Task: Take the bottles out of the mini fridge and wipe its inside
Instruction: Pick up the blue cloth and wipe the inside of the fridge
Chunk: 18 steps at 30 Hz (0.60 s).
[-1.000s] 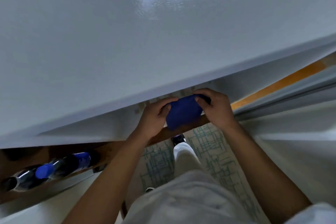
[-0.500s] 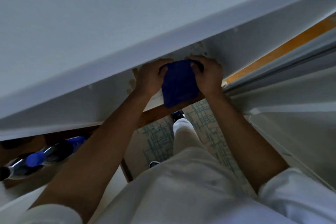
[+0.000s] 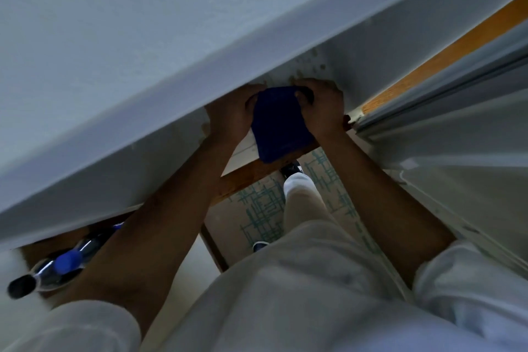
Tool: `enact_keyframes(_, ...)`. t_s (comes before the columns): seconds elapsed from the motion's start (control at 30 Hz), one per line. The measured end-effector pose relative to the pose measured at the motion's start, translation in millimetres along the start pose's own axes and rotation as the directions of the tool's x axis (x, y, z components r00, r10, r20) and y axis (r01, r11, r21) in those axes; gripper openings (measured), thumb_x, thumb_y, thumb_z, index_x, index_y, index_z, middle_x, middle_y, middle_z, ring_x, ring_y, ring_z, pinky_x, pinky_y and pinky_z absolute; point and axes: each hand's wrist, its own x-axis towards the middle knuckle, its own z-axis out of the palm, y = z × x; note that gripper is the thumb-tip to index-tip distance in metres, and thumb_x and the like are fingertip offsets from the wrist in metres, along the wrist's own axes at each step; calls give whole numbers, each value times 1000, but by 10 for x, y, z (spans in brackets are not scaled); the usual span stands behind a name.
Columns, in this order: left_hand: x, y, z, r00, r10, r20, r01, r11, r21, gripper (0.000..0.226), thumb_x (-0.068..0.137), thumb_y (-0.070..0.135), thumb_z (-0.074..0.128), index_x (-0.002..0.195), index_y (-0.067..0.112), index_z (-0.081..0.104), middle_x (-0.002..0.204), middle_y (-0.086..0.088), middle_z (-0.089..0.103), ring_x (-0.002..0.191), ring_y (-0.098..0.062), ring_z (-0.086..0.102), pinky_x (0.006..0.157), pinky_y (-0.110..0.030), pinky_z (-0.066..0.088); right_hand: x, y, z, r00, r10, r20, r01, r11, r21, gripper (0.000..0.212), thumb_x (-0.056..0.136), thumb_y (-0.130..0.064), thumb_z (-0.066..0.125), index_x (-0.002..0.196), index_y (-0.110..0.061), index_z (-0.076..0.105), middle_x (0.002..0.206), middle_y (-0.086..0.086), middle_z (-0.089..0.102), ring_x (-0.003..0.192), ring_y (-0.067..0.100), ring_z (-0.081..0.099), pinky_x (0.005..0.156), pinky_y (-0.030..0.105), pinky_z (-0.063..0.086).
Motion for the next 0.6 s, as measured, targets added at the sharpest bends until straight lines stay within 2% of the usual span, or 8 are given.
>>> enact_keyframes(0.07,19,-24,25,1000,10,28,-10,1000,4,31,102,10,52,123,11,74,122,-13,74,113,-31,68,104,-22,38,-6,12,31,1000,1,15,-1,1000,-15,30,94,-23,61,119,-18,76,114,9,77,113,35,66,99,39,48)
enact_keyframes(0.13,34,-101,54,998,33,62,-35,999,24,31,99,10,54,124,11,73,122,-16,73,111,-34,68,107,-31,44,-10,24,33,999,-6,34,7,1000,-30,34,92,-23,59,122,-17,74,117,9,76,115,36,64,98,40,47)
enact_keyframes(0.23,23,-165,46,990,-6,138,-7,996,94,43,96,31,53,135,18,65,138,-19,62,129,-40,56,111,-55,44,-29,0,8,1000,-12,24,13,1000,-19,36,88,-19,60,122,-14,72,119,11,74,115,38,64,96,41,47)
enact_keyframes(0.3,-23,-112,13,987,-69,147,52,991,120,53,94,39,54,143,20,58,154,-18,49,144,-41,42,118,-59,35,-63,-23,-21,1000,-27,-10,27,999,19,39,87,-17,61,125,-11,70,124,13,71,118,39,62,98,44,48)
enact_keyframes(0.43,-229,58,-138,997,-80,10,78,993,83,52,96,38,57,144,20,56,157,-17,44,146,-38,40,116,-59,37,-156,-62,-89,993,-80,-84,84,995,48,47,85,-17,61,131,-8,66,136,15,65,126,37,58,107,39,43)
enact_keyframes(0.6,-775,230,-349,975,-12,-223,24,998,50,46,99,29,58,143,14,57,155,-17,45,143,-36,44,119,-47,38,-386,-178,-266,972,-207,-114,213,976,37,47,87,-19,57,132,-9,66,140,16,62,130,38,55,110,44,44)
